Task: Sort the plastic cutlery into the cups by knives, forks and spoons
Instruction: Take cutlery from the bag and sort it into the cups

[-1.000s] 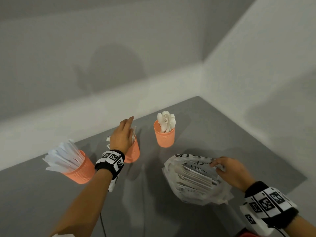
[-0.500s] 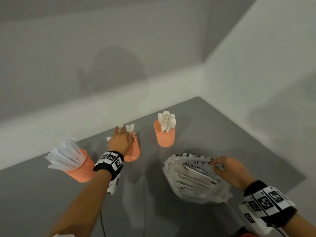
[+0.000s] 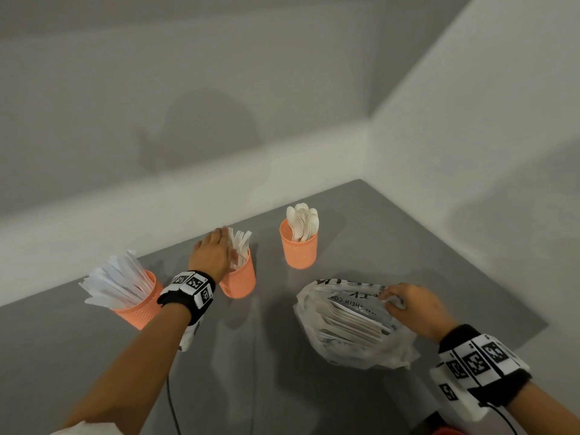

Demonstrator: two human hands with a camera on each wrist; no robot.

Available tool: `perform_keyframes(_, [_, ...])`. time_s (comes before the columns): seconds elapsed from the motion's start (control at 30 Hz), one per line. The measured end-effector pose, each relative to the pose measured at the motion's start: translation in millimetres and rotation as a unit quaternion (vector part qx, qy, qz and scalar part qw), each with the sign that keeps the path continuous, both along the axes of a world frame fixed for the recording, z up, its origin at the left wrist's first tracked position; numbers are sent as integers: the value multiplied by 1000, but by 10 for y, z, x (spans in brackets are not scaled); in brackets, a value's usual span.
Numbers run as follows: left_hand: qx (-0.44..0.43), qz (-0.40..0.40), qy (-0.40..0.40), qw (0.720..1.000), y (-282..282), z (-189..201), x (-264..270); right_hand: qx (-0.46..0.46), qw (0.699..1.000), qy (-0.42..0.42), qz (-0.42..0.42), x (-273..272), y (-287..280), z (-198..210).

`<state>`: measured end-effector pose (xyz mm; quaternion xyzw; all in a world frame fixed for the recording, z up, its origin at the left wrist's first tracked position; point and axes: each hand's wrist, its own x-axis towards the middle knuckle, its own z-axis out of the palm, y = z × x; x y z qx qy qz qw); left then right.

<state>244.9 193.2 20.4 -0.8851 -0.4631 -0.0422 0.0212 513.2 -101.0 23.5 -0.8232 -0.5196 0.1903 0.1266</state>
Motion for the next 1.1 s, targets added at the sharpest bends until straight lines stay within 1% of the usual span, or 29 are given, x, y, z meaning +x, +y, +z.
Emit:
perform_keyframes(0.07, [0, 25, 17, 1000, 25, -10, 7, -8, 1000, -1, -7, -12, -12, -5])
perform_keyframes(0.13, [-25, 58, 35, 997, 18, 37, 41, -11, 1000, -2, -14, -38, -26, -5])
perform_keyframes(0.17, [-43, 74, 26, 996, -2, 82, 63, -6, 1000, -10, -14, -57, -34, -7])
perform_keyframes(0.2, [-50, 81, -2, 995, -18, 120, 82, 2, 1000, -28, -14, -79, -45, -4])
perform_keyframes(0.23, [-34, 75, -57, 995, -45, 159, 98, 11, 998, -54, -16, -107, -53, 6])
perform_keyframes(0.27, [-6, 54, -135, 989, -98, 209, 111, 20, 996, -80, -21, -140, -62, 28])
perform_keyframes(0.3, [18, 24, -224, 974, -182, 262, 131, 26, 995, -97, -23, -178, -60, 44])
perform_keyframes(0.33, [24, -4, -312, 950, -291, 315, 159, 28, 994, -101, -19, -211, -49, 43])
perform_keyframes(0.37, [14, -25, -383, 923, -424, 367, 200, 25, 996, -89, -5, -254, -27, 37])
perform_keyframes(0.43, [-14, -68, -462, 884, -712, 442, 308, 15, 997, -70, 39, -334, 49, -20])
perform_keyframes(0.5, [-78, -112, -492, 860, -971, 439, 435, -9, 994, -82, 68, -393, 164, -123])
perform_keyframes(0.53, [-120, -129, -481, 859, -1092, 407, 493, -34, 994, -72, 68, -417, 223, -178])
perform_keyframes(0.57, [-161, -142, -456, 864, -1203, 354, 552, -60, 994, -54, 68, -434, 283, -225])
perform_keyframes(0.63, [-230, -150, -373, 886, -1398, 185, 645, -114, 990, -35, 71, -452, 380, -315])
perform_keyframes(0.67, [-253, -142, -320, 902, -1465, 75, 677, -136, 988, -34, 72, -456, 411, -330])
perform_keyframes(0.73, [-286, -98, -223, 927, -1535, -147, 715, -158, 984, -34, 72, -444, 461, -377])
perform_keyframes(0.77, [-304, -73, -185, 932, -1554, -213, 720, -164, 984, -25, 64, -443, 477, -406])
perform_keyframes(0.8, [-324, -57, -159, 931, -1566, -250, 716, -164, 985, -14, 52, -443, 496, -442])
perform_keyframes(0.87, [-364, -57, -141, 919, -1598, -248, 708, -170, 985, 6, 36, -451, 512, -471])
perform_keyframes(0.9, [-370, -68, -135, 917, -1613, -233, 701, -173, 984, 22, 30, -459, 517, -482])
perform_keyframes(1.0, [-357, -90, -135, 920, -1647, -180, 662, -182, 979, 87, 12, -486, 533, -514])
perform_keyframes(1.1, [-350, -92, -144, 921, -1631, -166, 612, -181, 976, 117, 13, -494, 555, -534])
